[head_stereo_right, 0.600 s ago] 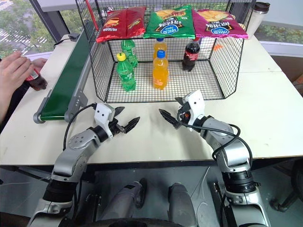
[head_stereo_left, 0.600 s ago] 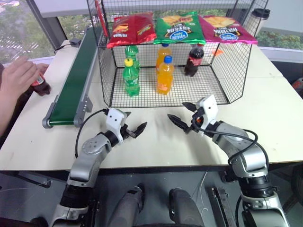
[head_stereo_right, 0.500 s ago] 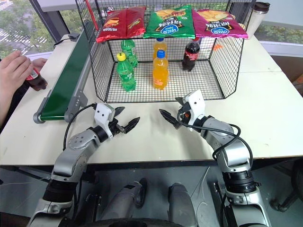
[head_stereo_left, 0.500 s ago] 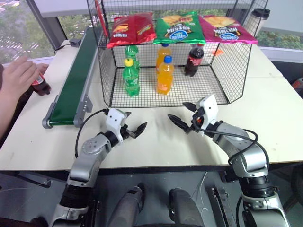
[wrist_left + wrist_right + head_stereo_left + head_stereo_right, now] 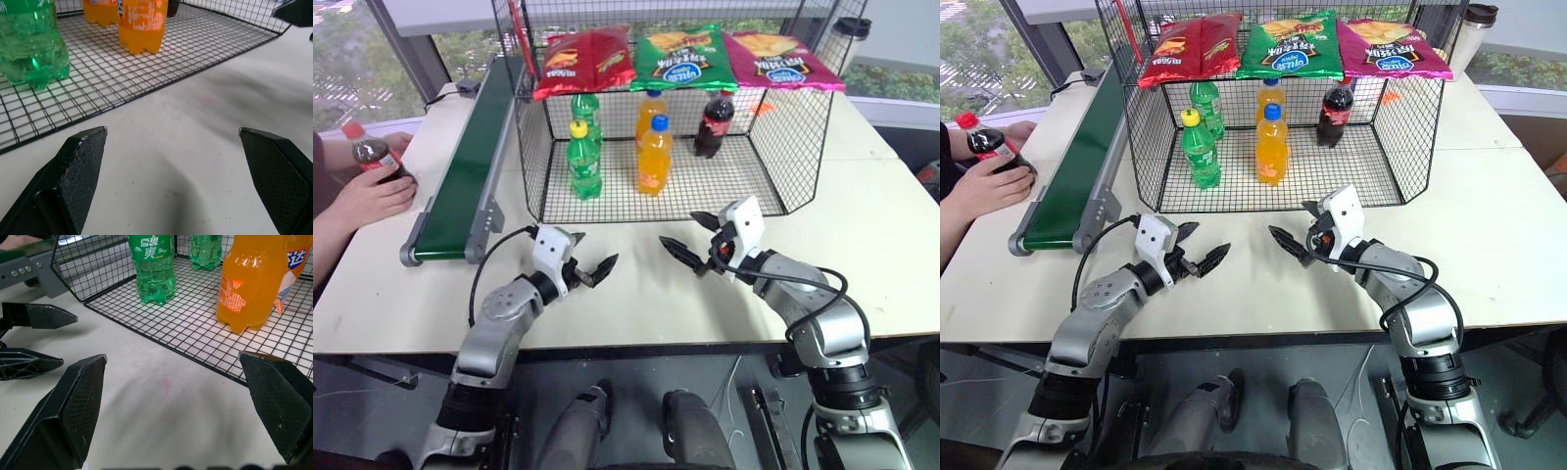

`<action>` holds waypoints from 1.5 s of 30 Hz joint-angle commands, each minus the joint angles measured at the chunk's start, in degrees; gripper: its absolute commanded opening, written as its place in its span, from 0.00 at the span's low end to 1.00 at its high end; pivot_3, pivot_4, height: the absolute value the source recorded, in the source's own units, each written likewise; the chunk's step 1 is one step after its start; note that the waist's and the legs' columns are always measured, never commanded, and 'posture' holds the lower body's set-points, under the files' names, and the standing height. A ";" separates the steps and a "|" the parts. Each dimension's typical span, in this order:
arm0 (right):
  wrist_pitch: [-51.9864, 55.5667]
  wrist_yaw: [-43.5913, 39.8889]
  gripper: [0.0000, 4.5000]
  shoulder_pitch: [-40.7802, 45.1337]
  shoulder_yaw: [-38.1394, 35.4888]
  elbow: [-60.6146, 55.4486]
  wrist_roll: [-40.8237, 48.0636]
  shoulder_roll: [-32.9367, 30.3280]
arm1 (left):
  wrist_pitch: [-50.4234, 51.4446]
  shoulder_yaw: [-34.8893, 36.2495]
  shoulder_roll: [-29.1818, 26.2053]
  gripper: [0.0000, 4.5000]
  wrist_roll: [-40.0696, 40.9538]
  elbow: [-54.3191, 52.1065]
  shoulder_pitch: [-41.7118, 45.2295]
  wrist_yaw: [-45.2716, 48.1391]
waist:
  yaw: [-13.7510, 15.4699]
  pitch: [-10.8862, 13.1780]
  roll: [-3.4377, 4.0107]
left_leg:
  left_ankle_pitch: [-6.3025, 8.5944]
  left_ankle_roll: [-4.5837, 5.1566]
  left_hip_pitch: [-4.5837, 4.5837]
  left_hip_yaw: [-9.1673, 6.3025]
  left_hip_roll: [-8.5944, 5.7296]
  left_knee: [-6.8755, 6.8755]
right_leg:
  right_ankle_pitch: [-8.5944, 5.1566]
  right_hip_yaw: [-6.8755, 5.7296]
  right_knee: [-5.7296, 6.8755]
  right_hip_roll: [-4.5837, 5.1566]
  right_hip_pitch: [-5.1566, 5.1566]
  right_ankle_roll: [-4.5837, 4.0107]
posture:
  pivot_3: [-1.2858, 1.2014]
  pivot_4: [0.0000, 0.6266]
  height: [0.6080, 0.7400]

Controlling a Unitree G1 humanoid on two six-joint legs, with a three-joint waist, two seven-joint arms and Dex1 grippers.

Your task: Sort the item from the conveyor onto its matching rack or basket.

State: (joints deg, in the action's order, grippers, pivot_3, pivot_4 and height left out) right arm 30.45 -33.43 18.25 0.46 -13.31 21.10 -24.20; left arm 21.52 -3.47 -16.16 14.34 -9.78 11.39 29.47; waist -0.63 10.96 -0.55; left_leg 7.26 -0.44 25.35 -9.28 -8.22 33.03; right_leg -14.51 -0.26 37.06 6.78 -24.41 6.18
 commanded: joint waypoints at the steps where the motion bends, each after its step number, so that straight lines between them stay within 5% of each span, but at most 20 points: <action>1: -0.49 -0.13 0.99 0.22 -0.65 -2.12 0.63 0.03 | -1.53 0.14 -0.16 1.00 -0.13 -2.21 -0.03 -0.15 | 0.00 0.00 0.00 | 0.00 0.00 0.00 0.00 0.00 0.00 | 0.00 0.00 0.00 0.00 0.00 0.00 | 0.52 0.24 0.98; 45: 0.78 -1.63 0.99 1.33 -0.90 -3.33 1.77 -0.40 | -2.26 0.74 -0.02 1.00 -0.38 -0.93 1.67 -0.60 | -0.02 0.00 0.00 | 0.00 0.00 0.02 0.00 0.00 0.00 | -0.03 0.00 -0.02 0.01 -0.01 0.03 | 0.52 0.24 0.98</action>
State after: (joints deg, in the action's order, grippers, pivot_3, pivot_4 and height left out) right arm 31.14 -34.58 18.34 0.83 -13.44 21.53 -24.13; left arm 20.55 -3.41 -15.73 14.22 -9.71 12.17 29.05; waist -0.65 10.96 -0.55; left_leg 7.26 -0.44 25.37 -9.28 -8.22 33.03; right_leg -14.53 -0.26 37.04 6.79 -24.42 6.21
